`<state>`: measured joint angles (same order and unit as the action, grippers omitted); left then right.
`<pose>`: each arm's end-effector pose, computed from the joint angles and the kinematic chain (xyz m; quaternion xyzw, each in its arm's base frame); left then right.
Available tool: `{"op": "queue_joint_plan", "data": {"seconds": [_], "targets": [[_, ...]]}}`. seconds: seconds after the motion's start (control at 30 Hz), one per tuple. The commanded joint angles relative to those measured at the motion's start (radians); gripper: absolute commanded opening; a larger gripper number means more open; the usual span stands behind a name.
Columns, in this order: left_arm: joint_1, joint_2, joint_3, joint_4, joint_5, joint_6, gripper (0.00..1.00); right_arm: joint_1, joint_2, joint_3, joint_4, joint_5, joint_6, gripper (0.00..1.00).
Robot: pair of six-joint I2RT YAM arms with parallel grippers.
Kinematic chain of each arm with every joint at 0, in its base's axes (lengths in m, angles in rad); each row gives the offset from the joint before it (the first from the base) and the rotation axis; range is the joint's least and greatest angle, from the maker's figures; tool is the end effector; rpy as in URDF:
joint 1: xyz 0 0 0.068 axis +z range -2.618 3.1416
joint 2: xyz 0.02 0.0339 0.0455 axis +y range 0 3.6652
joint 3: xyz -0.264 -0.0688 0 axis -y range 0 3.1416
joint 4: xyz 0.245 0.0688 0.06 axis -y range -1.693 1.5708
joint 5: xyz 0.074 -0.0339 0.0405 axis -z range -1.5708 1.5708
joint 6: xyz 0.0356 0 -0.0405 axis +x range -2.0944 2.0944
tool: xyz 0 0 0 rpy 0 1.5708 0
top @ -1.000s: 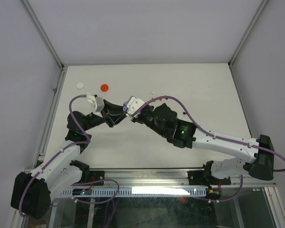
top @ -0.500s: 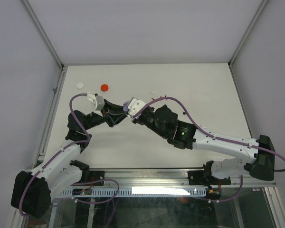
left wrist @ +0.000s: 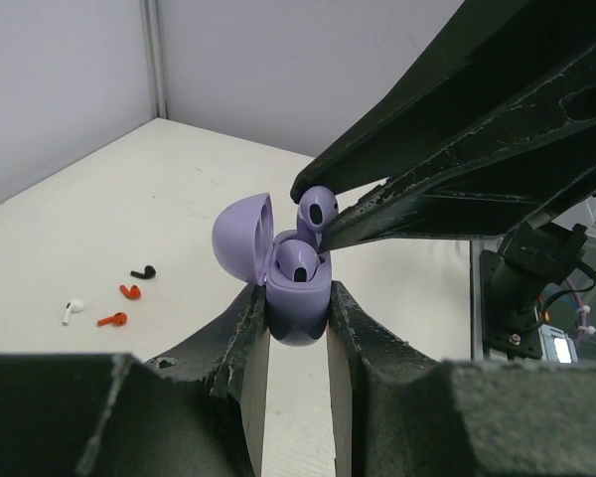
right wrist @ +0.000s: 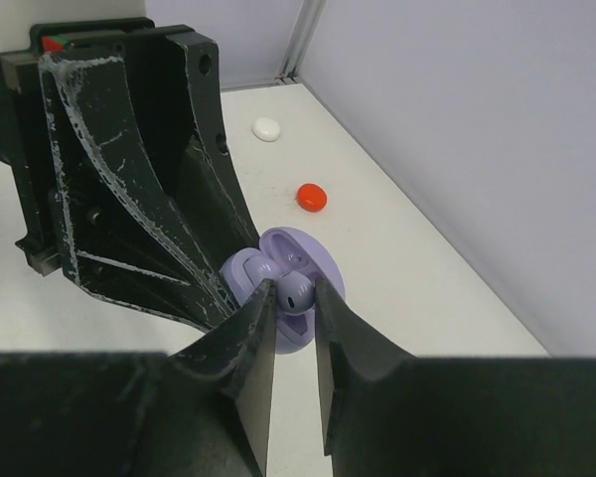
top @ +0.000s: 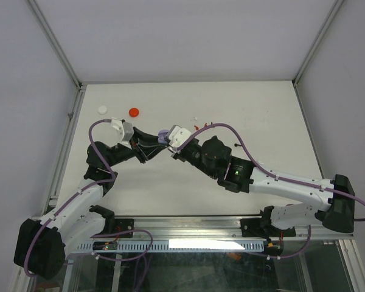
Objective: Insert the wireless bluetooth earbuds into the charging case
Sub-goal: Place the earbud in the charging case.
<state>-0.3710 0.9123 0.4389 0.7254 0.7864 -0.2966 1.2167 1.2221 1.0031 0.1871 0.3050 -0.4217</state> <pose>0.1771 -0.0959 0.2887 0.3237 0.5542 -0.4610 0.6128 0.1105 0.2682 0.3635 -0.4465 0.5620 0.1656 0.6763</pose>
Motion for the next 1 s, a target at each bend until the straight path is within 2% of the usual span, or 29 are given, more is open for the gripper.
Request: {"op": "queue_joint_plan", "data": {"seconds": [0.0,0.4,0.6,0.77,0.97], "targets": [[0.009,-0.005,0.036,0.067,-0.036,-0.003,0.0,0.016,-0.03,0.0,0.053,-0.075,0.062,0.23],[0.009,-0.027,0.021,0.088,-0.03,0.019,0.0,0.015,-0.024,0.006,0.053,-0.025,0.087,0.32],[0.009,-0.031,0.018,0.086,-0.032,0.034,0.0,0.016,-0.072,0.019,0.042,-0.005,0.1,0.41],[0.01,-0.035,0.017,0.079,-0.037,0.048,0.0,0.015,-0.112,0.037,0.02,0.039,0.119,0.54],[0.009,-0.036,0.014,0.076,-0.041,0.056,0.0,0.011,-0.101,0.073,-0.017,0.109,0.161,0.64]]}}
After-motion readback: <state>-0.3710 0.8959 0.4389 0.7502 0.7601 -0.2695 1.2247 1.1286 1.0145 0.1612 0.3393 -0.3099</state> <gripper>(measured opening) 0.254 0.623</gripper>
